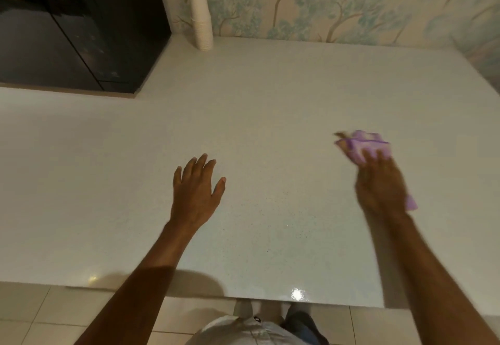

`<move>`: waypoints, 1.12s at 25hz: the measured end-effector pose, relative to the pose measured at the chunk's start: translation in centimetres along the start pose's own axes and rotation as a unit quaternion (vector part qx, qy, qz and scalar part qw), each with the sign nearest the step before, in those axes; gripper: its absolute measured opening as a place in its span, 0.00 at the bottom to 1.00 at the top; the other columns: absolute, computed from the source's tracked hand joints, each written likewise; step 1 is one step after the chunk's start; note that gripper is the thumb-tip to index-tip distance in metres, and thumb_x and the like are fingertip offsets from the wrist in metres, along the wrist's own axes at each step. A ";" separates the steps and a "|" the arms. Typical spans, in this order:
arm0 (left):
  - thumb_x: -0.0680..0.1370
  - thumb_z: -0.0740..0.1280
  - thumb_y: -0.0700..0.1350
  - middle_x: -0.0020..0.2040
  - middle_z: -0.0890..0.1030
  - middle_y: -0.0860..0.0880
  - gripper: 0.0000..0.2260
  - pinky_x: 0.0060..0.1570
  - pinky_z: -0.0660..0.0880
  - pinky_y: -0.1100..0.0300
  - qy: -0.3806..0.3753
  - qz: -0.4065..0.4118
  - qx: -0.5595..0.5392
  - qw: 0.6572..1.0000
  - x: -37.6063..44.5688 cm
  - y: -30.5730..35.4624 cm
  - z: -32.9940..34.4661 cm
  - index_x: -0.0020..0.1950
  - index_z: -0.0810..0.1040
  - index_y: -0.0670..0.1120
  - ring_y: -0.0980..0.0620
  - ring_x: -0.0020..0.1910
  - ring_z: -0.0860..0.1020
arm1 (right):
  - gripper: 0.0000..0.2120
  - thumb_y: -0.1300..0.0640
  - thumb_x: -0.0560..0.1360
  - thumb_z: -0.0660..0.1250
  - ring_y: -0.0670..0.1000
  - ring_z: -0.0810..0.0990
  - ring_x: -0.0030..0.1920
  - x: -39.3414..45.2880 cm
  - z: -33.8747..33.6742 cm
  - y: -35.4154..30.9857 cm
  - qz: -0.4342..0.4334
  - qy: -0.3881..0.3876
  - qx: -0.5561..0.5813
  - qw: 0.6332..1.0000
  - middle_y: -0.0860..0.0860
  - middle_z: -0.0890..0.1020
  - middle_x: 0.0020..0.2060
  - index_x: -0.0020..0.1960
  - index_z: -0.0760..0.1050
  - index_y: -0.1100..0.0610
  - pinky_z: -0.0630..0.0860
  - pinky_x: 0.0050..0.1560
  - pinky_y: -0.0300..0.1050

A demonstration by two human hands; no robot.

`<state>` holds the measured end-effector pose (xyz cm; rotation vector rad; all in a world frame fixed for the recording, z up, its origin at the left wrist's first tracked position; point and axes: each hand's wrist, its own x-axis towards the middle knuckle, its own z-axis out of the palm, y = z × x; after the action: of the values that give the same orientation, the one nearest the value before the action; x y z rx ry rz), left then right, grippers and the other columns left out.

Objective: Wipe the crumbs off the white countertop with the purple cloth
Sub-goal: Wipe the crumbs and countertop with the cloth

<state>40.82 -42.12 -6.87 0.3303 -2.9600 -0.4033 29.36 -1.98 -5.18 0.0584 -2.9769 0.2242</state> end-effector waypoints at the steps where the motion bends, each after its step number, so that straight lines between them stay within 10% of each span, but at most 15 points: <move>1: 0.83 0.55 0.60 0.81 0.63 0.46 0.27 0.79 0.54 0.39 -0.002 -0.002 -0.001 1.000 0.0 0.1 -0.1 0.78 0.66 0.49 0.44 0.81 0.59 | 0.31 0.49 0.80 0.44 0.69 0.69 0.75 0.3 -0.5 2.0 0.070 0.006 0.008 0.998 0.65 0.74 0.74 0.75 0.72 0.59 0.65 0.75 0.63; 5: 0.83 0.56 0.59 0.81 0.63 0.45 0.27 0.79 0.54 0.38 -0.010 -0.011 0.009 1.000 0.1 0.5 0.0 0.79 0.65 0.47 0.43 0.81 0.59 | 0.30 0.57 0.78 0.46 0.72 0.60 0.77 0.6 0.4 -3.2 0.212 0.000 0.026 0.977 0.70 0.61 0.78 0.80 0.62 0.59 0.61 0.75 0.65; 12: 0.82 0.61 0.56 0.80 0.66 0.44 0.25 0.77 0.57 0.37 -0.007 -0.009 0.023 1.000 0.2 0.7 -0.2 0.77 0.68 0.46 0.41 0.79 0.62 | 0.25 0.51 0.86 0.54 0.63 0.58 0.82 -12.1 2.1 -20.1 -0.165 -0.080 0.106 0.977 0.59 0.63 0.81 0.82 0.61 0.52 0.58 0.82 0.61; 19: 0.83 0.57 0.58 0.81 0.64 0.45 0.26 0.78 0.54 0.38 -0.010 -0.007 0.014 1.000 0.1 0.4 0.0 0.78 0.66 0.47 0.42 0.80 0.60 | 0.26 0.42 0.86 0.42 0.51 0.47 0.85 -16.2 -0.6 -7.9 -0.092 -0.077 0.075 0.990 0.47 0.54 0.84 0.83 0.54 0.42 0.56 0.83 0.57; 28: 0.83 0.56 0.58 0.81 0.63 0.45 0.27 0.78 0.54 0.38 -0.021 -0.013 0.023 0.999 0.2 0.8 -0.3 0.78 0.66 0.46 0.42 0.81 0.60 | 0.25 0.51 0.83 0.50 0.67 0.64 0.78 2.2 0.1 1.7 0.099 -0.006 0.027 0.995 0.62 0.68 0.78 0.79 0.67 0.55 0.62 0.78 0.64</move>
<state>40.51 -41.52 -6.39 0.3713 -3.0120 -0.3500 27.07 -0.35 -5.19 -0.2302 -2.9886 0.3292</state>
